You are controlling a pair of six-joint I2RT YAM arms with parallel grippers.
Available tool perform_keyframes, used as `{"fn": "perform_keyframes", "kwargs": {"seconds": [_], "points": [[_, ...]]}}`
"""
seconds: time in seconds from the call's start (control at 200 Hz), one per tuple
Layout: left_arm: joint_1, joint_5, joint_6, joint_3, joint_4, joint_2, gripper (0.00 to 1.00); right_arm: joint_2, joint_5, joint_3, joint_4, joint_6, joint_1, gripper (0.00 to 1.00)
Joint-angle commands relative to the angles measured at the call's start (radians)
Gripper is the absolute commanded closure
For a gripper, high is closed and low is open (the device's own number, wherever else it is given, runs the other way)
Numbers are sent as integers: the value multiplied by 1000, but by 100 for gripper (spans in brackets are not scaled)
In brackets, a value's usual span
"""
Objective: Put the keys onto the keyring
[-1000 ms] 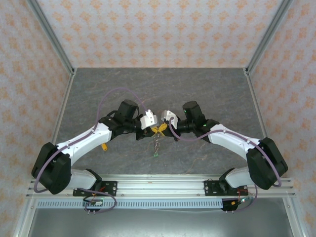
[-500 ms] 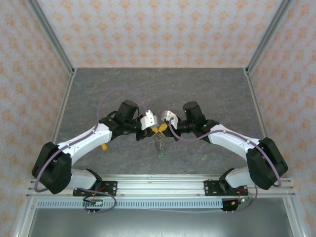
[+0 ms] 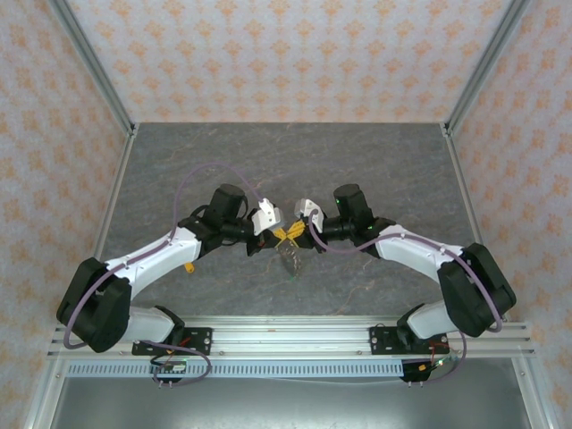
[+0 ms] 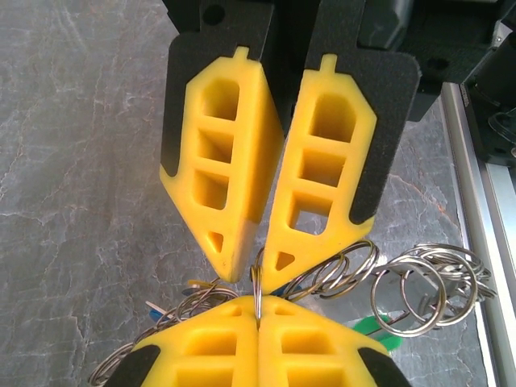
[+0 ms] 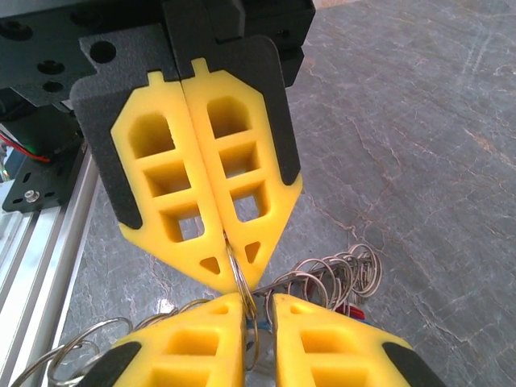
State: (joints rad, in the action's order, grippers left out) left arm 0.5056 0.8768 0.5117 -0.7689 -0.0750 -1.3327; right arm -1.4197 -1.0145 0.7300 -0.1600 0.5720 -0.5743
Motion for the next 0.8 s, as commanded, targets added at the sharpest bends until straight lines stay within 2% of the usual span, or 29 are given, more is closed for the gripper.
{"fn": "perform_keyframes", "kwargs": {"seconds": [0.0,0.125,0.265,0.325,0.355,0.44,0.571,0.796], "points": [[-1,80,-26,5,93,43,100,-23,-41,-19,-60,-24,11,85],[-1,93,-42,13,118,42,100,-32,-48,-15,-69,-26,13,87],[-2,60,-33,13,95,45,100,-22,-26,-7,-68,-34,14,100],[-2,39,-22,13,75,48,100,-14,-15,3,-47,-21,14,100],[-1,27,-11,10,58,48,95,-11,-13,9,-31,-11,13,100],[2,-17,46,-18,-39,43,89,3,-21,21,-10,-4,12,100],[6,-42,113,-64,-149,25,89,18,5,55,75,41,-2,100],[14,-45,131,-94,-174,6,87,25,53,80,118,55,-35,100]]}}
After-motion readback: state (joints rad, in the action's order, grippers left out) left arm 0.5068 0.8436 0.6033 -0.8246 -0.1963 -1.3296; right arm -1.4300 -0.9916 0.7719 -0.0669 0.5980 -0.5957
